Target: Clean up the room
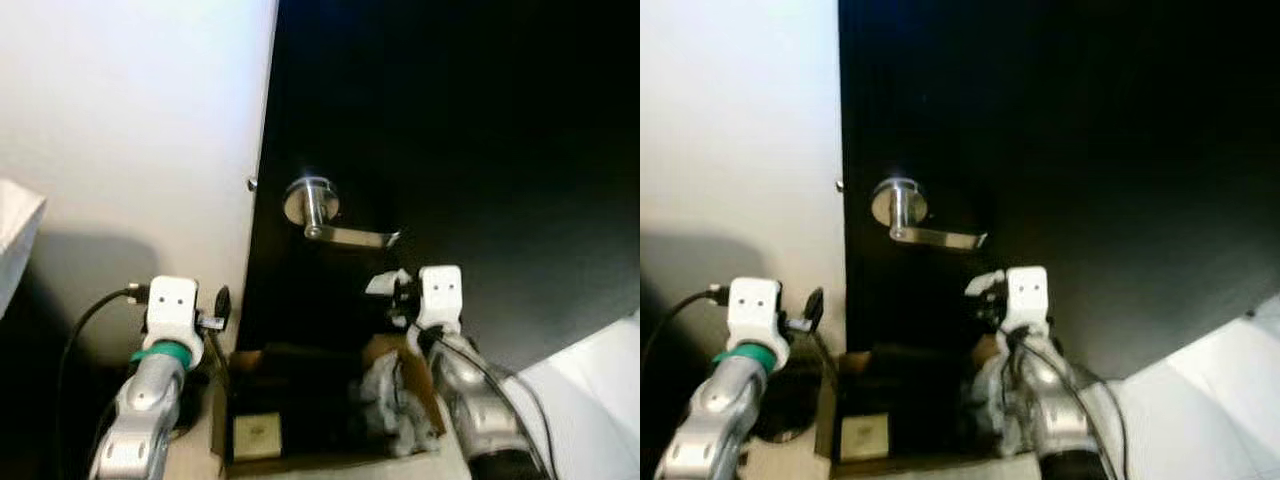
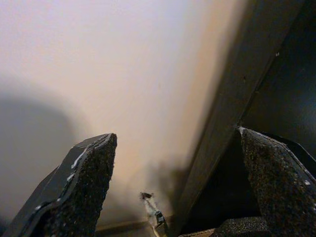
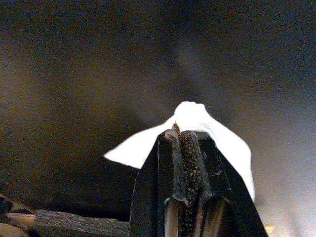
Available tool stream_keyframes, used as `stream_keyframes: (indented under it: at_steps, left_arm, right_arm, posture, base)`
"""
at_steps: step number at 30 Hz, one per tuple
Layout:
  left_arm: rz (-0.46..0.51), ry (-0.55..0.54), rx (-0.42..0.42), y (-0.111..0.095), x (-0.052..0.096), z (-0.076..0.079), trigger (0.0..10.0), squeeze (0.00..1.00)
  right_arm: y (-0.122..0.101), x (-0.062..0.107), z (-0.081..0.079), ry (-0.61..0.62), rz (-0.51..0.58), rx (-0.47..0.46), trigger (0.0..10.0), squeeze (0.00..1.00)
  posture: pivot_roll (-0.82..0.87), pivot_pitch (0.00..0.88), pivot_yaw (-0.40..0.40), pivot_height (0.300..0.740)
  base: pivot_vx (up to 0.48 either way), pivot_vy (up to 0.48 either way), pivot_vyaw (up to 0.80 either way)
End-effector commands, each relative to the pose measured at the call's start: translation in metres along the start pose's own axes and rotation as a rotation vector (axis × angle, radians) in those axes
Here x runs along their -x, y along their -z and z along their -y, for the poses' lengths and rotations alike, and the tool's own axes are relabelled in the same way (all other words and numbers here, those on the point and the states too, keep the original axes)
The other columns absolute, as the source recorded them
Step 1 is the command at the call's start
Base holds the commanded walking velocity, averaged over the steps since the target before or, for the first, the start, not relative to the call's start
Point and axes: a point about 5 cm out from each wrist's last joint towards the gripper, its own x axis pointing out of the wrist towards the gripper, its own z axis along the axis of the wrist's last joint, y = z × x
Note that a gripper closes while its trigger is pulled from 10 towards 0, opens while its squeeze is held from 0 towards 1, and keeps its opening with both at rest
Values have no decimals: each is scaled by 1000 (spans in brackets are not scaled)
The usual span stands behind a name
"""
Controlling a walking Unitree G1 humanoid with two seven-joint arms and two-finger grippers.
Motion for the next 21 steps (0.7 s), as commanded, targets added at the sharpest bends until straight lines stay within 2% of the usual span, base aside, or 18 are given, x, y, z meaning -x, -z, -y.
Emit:
stream_keyframes:
  at_steps: [1,11,16,21]
  left_arm:
    - [-41,12,1,9,3,5,10000,0]
    - [-39,19,0,10,5,6,10000,0]
    - [-36,47,-31,11,2,9,10000,0]
    - [-32,59,-42,9,-3,9,10000,0]
  right_arm:
    - [11,5,11,33,-45,-7,10000,0]
    - [18,6,14,34,-69,9,10000,0]
    - [35,8,20,43,-145,35,10000,0]
    - [56,10,11,-44,-227,104,10000,0]
  posture:
    - [69,50,-142,740]
    - [69,45,-144,740]
    - [69,45,-144,740]
    - [48,47,-127,740]
  base:
    - [0,0,0]
    - [0,0,0]
    - [0,0,0]
    - [0,0,0]
